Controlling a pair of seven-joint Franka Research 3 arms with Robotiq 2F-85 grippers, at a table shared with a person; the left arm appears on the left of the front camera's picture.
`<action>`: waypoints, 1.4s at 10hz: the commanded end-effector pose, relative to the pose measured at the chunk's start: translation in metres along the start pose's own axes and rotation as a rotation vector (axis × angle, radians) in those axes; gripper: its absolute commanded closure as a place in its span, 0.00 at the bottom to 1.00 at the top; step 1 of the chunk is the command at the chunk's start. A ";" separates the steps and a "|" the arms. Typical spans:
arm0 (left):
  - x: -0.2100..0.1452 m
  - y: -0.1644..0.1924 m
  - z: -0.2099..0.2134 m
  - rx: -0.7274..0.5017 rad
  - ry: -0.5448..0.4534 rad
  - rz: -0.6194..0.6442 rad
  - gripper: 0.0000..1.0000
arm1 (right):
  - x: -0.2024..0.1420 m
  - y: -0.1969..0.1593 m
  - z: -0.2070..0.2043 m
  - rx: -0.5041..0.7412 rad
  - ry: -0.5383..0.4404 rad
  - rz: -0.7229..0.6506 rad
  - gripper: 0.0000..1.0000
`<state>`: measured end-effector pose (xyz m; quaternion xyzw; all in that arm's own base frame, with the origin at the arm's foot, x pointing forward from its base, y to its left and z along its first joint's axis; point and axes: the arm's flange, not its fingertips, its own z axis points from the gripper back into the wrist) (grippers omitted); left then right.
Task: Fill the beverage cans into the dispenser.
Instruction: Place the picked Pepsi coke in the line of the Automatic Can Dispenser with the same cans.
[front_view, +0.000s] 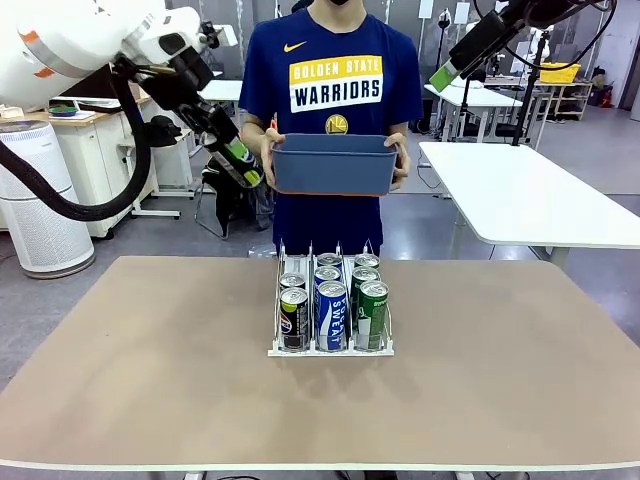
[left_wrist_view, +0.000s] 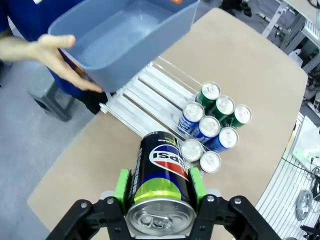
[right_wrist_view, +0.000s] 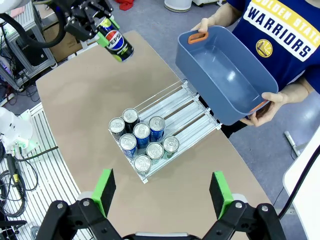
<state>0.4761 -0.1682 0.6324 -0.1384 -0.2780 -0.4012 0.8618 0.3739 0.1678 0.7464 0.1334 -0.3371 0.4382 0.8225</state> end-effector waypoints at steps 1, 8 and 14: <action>-0.006 -0.038 -0.004 0.000 0.070 -0.049 0.42 | -0.001 0.001 0.000 0.004 0.002 0.001 0.00; -0.010 -0.098 -0.034 -0.143 0.151 -0.213 0.42 | -0.001 0.001 0.000 0.004 0.002 0.001 0.00; -0.007 -0.113 -0.050 -0.116 0.217 -0.195 0.42 | -0.001 0.001 0.000 0.004 0.002 0.001 0.00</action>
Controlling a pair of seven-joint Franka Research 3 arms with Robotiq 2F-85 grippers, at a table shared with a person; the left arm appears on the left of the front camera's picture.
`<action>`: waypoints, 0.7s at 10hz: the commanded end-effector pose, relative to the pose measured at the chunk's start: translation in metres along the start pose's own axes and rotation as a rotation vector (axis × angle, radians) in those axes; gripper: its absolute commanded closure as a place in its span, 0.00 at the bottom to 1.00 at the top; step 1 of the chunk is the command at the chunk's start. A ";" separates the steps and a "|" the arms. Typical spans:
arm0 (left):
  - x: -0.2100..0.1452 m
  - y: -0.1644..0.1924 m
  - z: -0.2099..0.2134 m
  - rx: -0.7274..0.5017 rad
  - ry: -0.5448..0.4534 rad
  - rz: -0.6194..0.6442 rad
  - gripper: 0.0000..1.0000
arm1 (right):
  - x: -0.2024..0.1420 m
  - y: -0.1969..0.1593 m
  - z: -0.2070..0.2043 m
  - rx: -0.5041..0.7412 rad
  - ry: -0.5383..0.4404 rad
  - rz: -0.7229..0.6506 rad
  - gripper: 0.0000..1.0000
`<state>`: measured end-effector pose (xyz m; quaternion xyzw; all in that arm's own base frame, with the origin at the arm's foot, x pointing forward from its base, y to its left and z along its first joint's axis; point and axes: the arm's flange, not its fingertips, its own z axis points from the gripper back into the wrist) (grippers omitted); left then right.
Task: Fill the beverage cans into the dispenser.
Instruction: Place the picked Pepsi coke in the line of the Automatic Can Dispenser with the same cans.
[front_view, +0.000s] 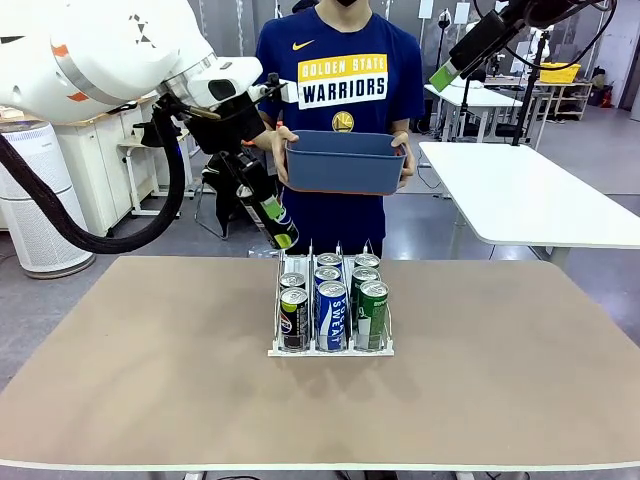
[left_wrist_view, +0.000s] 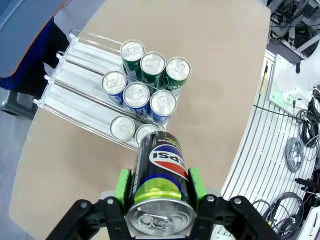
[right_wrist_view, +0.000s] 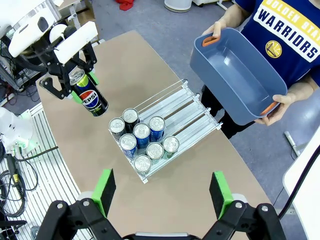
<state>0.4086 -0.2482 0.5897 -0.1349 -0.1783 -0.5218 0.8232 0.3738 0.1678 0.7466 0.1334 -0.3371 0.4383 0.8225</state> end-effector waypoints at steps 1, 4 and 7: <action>0.007 -0.021 -0.011 0.055 0.040 0.044 0.42 | -0.001 0.001 -0.001 0.004 0.003 0.001 0.00; 0.004 -0.067 -0.026 0.132 0.034 0.031 0.42 | -0.001 0.001 -0.001 0.004 0.003 0.001 0.00; -0.002 -0.108 -0.070 0.102 0.011 -0.041 0.42 | -0.001 0.001 -0.001 0.004 0.003 0.001 0.00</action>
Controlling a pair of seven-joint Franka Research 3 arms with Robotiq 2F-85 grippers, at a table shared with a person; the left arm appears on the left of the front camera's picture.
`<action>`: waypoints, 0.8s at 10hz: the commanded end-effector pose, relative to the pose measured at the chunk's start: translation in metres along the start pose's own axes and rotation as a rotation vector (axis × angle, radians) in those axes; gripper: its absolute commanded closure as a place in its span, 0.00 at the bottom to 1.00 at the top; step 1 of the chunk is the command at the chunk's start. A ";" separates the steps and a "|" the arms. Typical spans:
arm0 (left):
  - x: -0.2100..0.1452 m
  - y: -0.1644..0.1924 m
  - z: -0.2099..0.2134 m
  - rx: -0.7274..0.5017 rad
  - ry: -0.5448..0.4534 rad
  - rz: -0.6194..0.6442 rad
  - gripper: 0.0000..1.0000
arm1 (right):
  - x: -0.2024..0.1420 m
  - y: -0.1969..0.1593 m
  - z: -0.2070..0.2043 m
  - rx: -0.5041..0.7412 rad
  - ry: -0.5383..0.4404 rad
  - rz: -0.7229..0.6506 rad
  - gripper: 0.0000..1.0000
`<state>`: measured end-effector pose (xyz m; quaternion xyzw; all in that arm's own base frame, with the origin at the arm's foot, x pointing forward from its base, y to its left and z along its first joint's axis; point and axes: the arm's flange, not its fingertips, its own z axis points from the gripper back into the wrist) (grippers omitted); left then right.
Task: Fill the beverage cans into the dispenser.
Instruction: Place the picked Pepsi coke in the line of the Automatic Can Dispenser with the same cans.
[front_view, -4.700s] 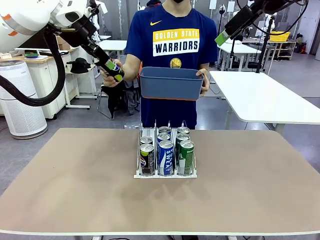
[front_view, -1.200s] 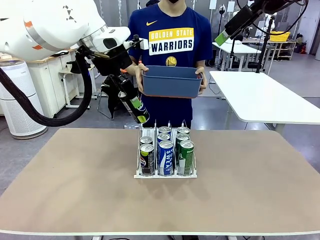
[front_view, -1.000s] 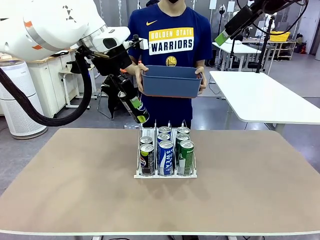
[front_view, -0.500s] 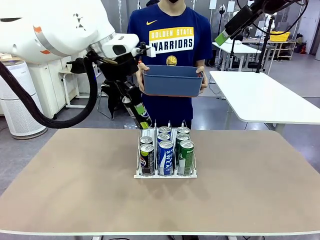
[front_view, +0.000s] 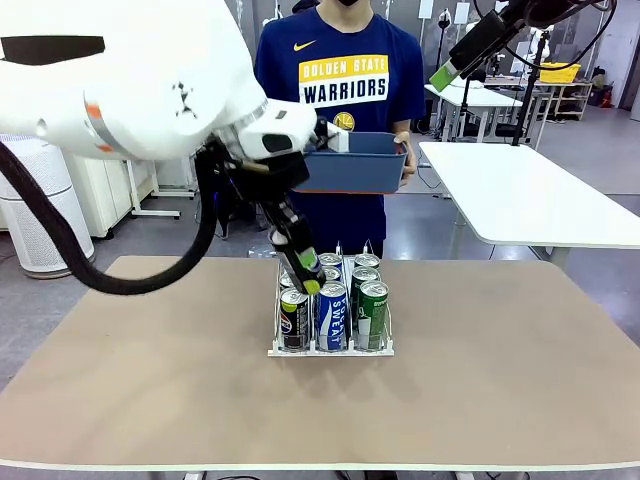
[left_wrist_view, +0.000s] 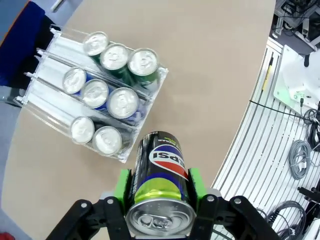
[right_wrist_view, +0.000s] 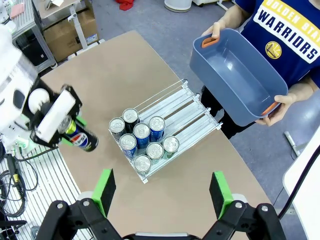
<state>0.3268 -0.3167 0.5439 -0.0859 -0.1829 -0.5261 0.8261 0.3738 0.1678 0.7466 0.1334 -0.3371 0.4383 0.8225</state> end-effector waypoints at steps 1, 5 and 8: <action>-0.007 -0.015 -0.027 0.012 -0.046 -0.024 0.42 | -0.001 0.001 -0.001 0.004 0.003 0.001 0.00; -0.021 -0.026 -0.063 0.067 0.059 -0.017 0.42 | -0.001 0.001 -0.001 0.004 0.003 0.001 0.00; -0.033 0.002 -0.077 0.084 0.068 0.043 0.42 | -0.001 0.001 -0.001 0.004 0.003 0.001 0.00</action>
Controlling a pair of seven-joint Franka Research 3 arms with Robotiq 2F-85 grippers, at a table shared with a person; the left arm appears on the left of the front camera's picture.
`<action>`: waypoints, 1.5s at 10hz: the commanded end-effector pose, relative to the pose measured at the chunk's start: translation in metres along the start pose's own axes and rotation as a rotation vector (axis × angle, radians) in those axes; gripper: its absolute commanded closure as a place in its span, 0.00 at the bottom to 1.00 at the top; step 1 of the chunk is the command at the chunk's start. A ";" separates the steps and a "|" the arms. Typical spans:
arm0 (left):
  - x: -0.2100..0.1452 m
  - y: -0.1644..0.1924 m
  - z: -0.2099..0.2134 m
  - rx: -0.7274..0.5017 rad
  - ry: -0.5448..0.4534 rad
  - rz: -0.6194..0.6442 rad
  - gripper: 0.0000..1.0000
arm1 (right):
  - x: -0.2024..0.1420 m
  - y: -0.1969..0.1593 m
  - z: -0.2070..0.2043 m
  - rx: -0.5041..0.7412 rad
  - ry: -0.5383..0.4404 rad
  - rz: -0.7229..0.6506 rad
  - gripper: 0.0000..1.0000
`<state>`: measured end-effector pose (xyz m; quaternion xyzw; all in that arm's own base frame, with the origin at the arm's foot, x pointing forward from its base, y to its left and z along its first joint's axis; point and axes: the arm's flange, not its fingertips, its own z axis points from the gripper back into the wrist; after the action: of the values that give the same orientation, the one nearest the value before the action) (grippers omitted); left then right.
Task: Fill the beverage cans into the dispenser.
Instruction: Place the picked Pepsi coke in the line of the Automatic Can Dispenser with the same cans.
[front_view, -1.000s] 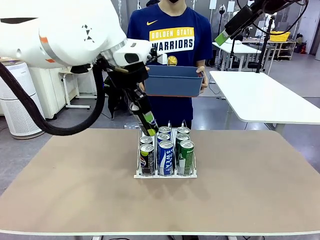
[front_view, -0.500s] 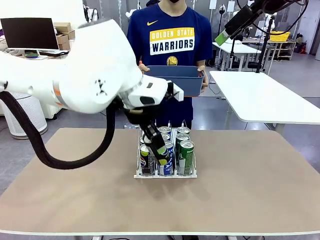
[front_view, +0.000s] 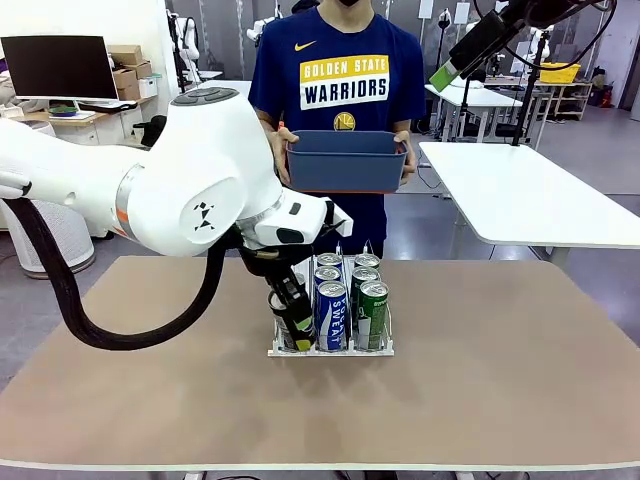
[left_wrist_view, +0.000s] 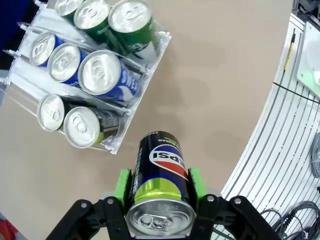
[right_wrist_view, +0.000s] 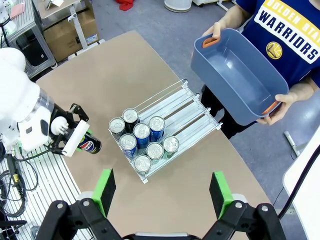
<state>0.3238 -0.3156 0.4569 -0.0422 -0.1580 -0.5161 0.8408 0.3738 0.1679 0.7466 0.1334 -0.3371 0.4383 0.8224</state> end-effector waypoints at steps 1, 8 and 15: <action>0.003 -0.010 0.004 -0.003 -0.004 -0.022 0.42 | -0.001 0.001 -0.001 0.004 0.003 0.001 0.00; -0.003 0.008 -0.003 0.004 -0.039 -0.027 0.42 | -0.001 0.001 -0.001 0.004 0.003 0.001 0.00; -0.008 0.023 -0.028 0.078 -0.018 0.076 0.42 | -0.001 0.001 -0.001 0.004 0.003 0.001 0.00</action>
<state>0.3476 -0.3039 0.4300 -0.0427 -0.1650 -0.4890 0.8555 0.3738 0.1679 0.7466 0.1334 -0.3371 0.4383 0.8224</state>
